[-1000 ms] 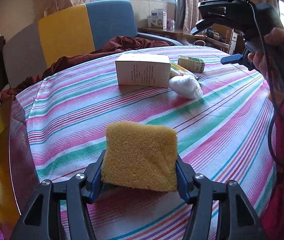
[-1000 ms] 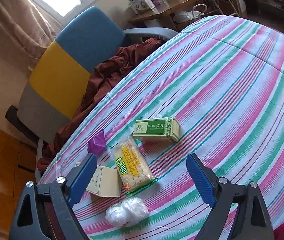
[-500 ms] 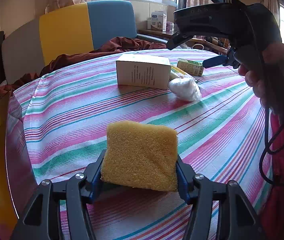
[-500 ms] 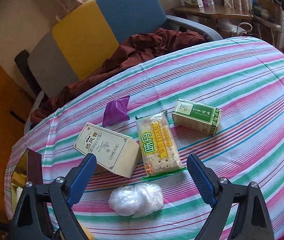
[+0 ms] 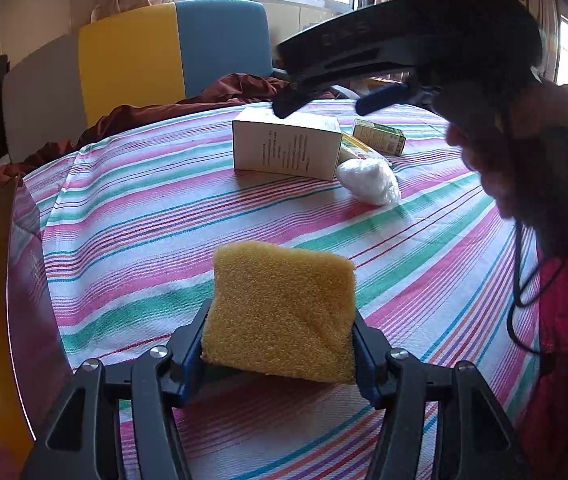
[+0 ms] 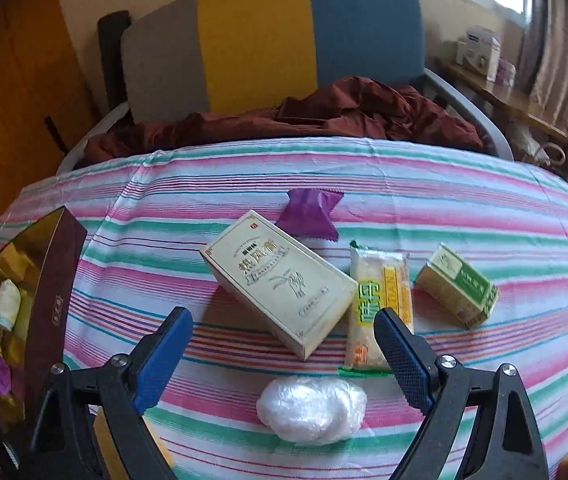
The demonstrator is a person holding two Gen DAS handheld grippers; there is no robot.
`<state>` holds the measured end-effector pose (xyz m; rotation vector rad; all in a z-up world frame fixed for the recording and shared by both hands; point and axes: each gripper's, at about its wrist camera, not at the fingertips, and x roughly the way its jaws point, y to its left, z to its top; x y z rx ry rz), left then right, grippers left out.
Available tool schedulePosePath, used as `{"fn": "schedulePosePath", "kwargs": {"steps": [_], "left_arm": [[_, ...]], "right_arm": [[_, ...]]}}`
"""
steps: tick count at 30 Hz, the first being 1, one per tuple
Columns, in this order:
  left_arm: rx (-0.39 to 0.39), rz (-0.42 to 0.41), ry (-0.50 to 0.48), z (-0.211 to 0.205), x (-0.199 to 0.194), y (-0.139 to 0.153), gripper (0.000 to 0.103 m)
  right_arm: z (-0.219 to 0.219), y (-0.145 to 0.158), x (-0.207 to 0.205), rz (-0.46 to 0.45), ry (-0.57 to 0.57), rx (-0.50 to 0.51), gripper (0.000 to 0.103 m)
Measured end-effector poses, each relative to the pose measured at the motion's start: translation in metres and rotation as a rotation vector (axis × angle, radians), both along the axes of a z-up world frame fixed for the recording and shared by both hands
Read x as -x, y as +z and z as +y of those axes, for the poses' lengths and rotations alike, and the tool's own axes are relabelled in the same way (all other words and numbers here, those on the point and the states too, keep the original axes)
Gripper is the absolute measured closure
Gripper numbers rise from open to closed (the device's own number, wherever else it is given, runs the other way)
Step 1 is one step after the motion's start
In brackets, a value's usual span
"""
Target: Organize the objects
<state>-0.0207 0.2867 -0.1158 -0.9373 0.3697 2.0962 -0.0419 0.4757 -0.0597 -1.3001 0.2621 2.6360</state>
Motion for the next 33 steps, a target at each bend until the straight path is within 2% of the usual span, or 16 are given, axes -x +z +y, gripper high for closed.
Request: {"fn": "schedulePosePath", "kwargs": {"steps": [4, 8, 9, 10, 12, 16, 20, 23, 33], "left_arm": [[-0.004, -0.005, -0.004, 0.0, 0.0, 0.0, 0.042], [-0.008, -0.01, -0.005, -0.001, 0.001, 0.0, 0.041], [-0.008, -0.01, -0.005, -0.001, 0.001, 0.0, 0.041], [-0.01, -0.012, -0.005, -0.001, 0.001, 0.0, 0.041], [-0.012, -0.014, -0.006, -0.001, 0.001, 0.0, 0.041], [-0.015, -0.016, -0.006, -0.001, 0.0, 0.0, 0.041], [-0.012, -0.013, -0.006, -0.001, -0.001, 0.0, 0.041], [-0.01, -0.01, -0.006, -0.001, -0.001, 0.0, 0.041], [0.007, 0.008, -0.003, 0.001, -0.004, 0.001, 0.041]], "right_arm": [[-0.002, -0.01, 0.035, -0.086, 0.093, -0.057, 0.009], [0.003, -0.028, 0.065, -0.172, 0.124, -0.107, 0.01], [0.004, -0.032, 0.07, -0.193, 0.132, -0.093, 0.017], [0.004, -0.037, 0.074, -0.215, 0.139, -0.076, 0.032], [-0.001, -0.041, 0.076, -0.232, 0.146, -0.045, 0.051], [-0.026, -0.042, 0.061, -0.209, 0.173, -0.025, 0.052], [-0.042, -0.044, 0.034, -0.196, 0.159, 0.035, 0.051], [-0.047, -0.056, 0.022, -0.201, 0.144, 0.042, 0.05], [-0.049, -0.055, 0.023, -0.194, 0.142, 0.054, 0.05]]}}
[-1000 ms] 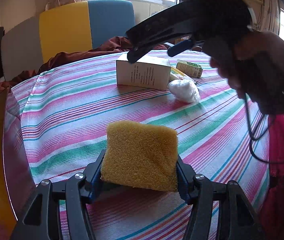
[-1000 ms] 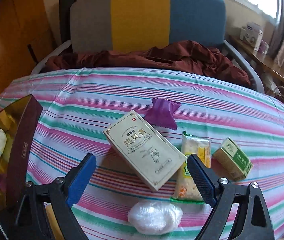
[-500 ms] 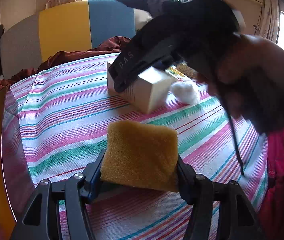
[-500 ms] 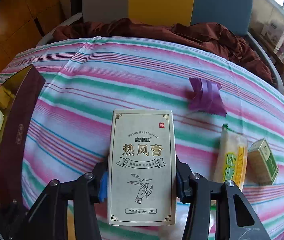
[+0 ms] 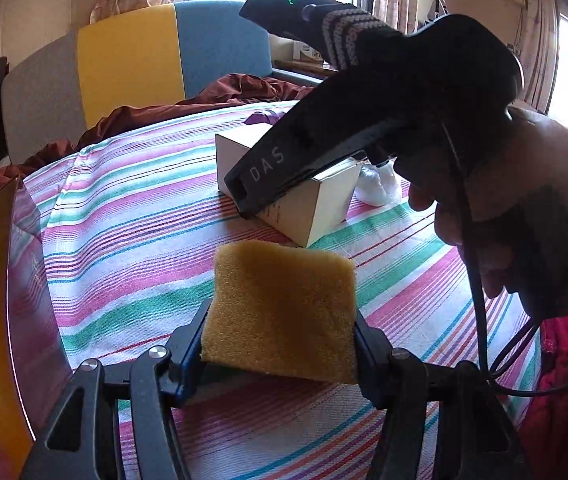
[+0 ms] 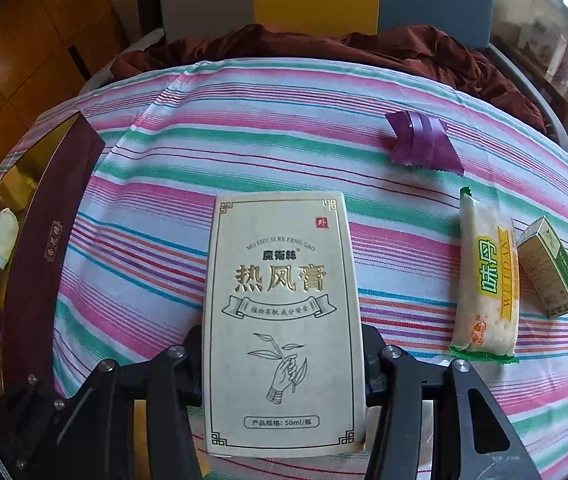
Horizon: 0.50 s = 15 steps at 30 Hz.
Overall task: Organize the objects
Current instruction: 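Carry the yellow sponge into the gold tray and open the left gripper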
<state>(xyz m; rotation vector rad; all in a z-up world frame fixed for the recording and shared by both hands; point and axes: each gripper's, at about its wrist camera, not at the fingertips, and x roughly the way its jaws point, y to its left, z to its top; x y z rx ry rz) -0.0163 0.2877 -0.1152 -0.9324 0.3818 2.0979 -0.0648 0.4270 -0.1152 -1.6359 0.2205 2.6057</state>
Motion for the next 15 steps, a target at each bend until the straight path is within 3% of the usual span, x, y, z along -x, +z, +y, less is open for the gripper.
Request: {"fn": "schedulePosePath", "kwargs": {"steps": [6, 11, 15], "left_arm": [[0.019, -0.014, 0.005, -0.002, -0.002, 0.006, 0.043], [-0.095, -0.015, 0.012, -0.028, -0.011, 0.054, 0.043], [-0.158, -0.024, 0.108, -0.067, -0.001, 0.09, 0.043]], "right_arm": [[0.005, 0.0, 0.004, 0.006, 0.01, 0.004, 0.05], [0.005, 0.0, 0.002, 0.013, 0.021, -0.014, 0.05], [0.004, -0.001, 0.003, 0.014, 0.023, -0.025, 0.05]]}}
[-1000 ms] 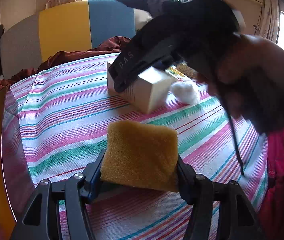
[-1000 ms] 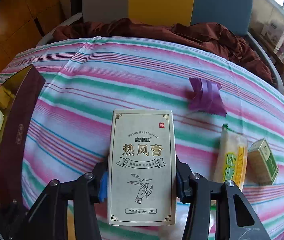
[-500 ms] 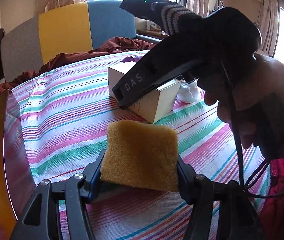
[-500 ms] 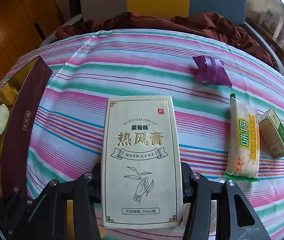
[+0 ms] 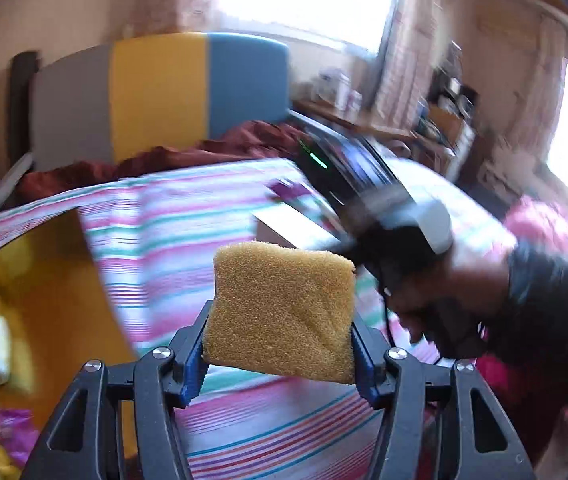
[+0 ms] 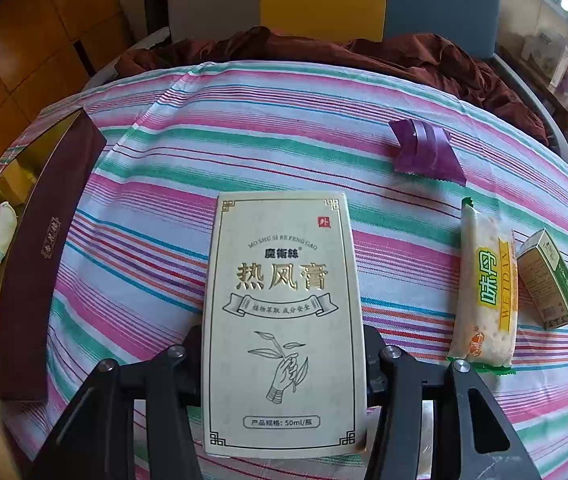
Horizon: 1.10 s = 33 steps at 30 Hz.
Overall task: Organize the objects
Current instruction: 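Carry the yellow sponge into the gold tray and open the left gripper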
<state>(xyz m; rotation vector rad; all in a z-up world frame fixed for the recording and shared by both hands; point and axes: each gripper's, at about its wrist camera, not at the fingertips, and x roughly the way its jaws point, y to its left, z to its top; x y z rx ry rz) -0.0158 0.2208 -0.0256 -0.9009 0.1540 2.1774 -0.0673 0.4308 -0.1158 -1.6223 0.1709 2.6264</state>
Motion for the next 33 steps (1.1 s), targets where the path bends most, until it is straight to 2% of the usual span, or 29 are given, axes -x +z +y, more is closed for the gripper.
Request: {"fn": "schedulePosePath", "kwargs": {"steps": [3, 7, 10, 14, 17, 23, 29, 33], "left_arm": [[-0.041, -0.063, 0.112, -0.038, 0.023, 0.015, 0.043], [-0.048, -0.105, 0.25, -0.096, 0.05, 0.022, 0.043], [-0.053, -0.157, 0.367, -0.14, 0.076, 0.017, 0.043], [-0.066, -0.228, 0.465, -0.176, 0.095, 0.003, 0.043], [-0.044, -0.231, 0.476, -0.179, 0.103, 0.0, 0.043], [0.011, -0.241, 0.439, -0.161, 0.13, -0.004, 0.043], [0.02, -0.301, 0.443, -0.153, 0.16, -0.015, 0.043], [0.055, -0.323, 0.455, -0.149, 0.185, -0.026, 0.043]], "right_arm": [[-0.002, 0.0, 0.0, 0.0, 0.002, -0.016, 0.051], [-0.003, 0.0, 0.0, 0.001, 0.002, -0.024, 0.051], [-0.003, 0.0, 0.0, 0.001, 0.001, -0.026, 0.051], [-0.004, 0.0, 0.0, 0.001, 0.003, -0.036, 0.051], [-0.004, 0.0, 0.0, 0.002, 0.004, -0.038, 0.051], [-0.005, 0.0, 0.001, 0.002, 0.006, -0.045, 0.051], [-0.005, 0.0, 0.002, 0.001, 0.011, -0.053, 0.051], [-0.006, -0.001, 0.003, 0.0, 0.012, -0.062, 0.05]]}}
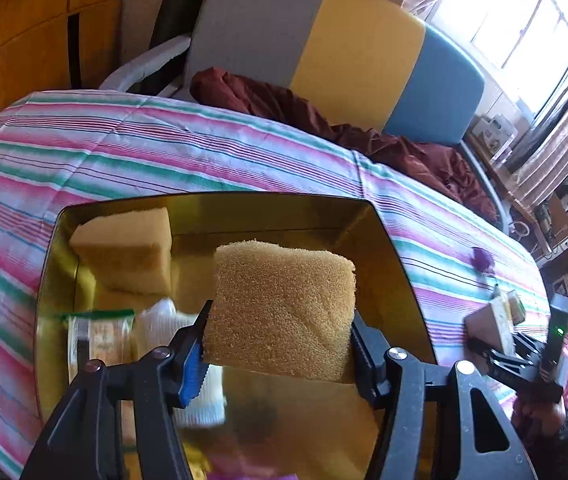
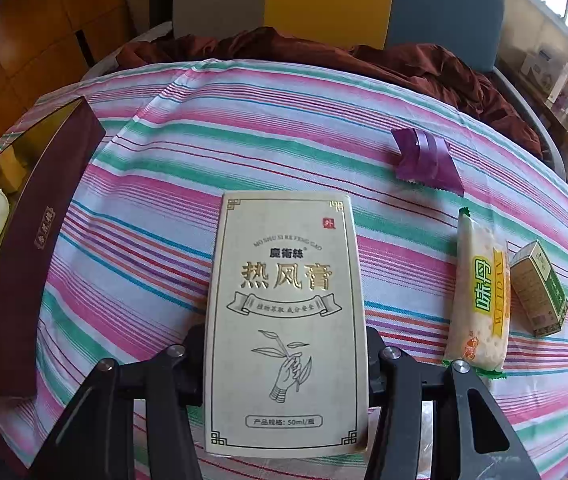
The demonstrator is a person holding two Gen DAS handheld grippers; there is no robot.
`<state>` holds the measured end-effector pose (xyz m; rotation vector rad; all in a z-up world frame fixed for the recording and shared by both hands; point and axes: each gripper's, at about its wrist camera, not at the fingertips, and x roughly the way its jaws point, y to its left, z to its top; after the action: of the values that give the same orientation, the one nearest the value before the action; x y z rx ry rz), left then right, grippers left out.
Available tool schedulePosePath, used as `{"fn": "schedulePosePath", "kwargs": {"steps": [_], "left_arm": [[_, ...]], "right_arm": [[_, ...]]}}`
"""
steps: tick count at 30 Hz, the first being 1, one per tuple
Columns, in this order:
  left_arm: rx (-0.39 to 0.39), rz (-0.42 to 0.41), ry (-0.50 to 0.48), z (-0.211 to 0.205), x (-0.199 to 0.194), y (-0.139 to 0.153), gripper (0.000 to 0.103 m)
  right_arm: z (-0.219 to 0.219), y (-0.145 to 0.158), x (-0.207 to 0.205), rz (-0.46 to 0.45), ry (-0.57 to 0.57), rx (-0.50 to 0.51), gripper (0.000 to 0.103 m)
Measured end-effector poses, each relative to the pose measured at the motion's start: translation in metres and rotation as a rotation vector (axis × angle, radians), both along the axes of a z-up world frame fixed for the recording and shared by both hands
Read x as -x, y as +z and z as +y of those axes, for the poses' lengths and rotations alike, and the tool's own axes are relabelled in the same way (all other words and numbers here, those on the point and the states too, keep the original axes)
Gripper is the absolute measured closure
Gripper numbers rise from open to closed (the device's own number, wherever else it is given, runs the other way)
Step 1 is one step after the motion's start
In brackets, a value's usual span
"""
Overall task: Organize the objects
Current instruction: 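Carry the yellow sponge into the gold tray and open the left gripper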
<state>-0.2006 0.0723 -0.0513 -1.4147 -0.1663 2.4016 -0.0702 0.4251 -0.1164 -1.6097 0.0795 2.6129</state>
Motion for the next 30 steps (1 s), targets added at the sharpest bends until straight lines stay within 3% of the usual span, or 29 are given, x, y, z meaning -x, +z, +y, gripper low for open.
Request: {"fn": "schedulePosePath", "kwargs": {"steps": [13, 16, 21, 30], "left_arm": [[0.17, -0.12, 0.066, 0.0, 0.069, -0.055, 0.038], [0.191, -0.1, 0.06, 0.0, 0.066, -0.056, 0.031], [0.172, -0.085, 0.053, -0.004, 0.057, -0.049, 0.03], [0.214, 0.081, -0.012, 0.004, 0.014, -0.006, 0.03]], "right_arm": [[-0.002, 0.0, 0.0, -0.001, -0.003, -0.008, 0.05], [-0.002, 0.0, 0.0, -0.001, -0.002, -0.008, 0.05], [-0.002, 0.0, 0.0, 0.0, -0.003, -0.007, 0.05], [-0.002, 0.0, 0.002, 0.004, -0.012, -0.009, 0.044]]}}
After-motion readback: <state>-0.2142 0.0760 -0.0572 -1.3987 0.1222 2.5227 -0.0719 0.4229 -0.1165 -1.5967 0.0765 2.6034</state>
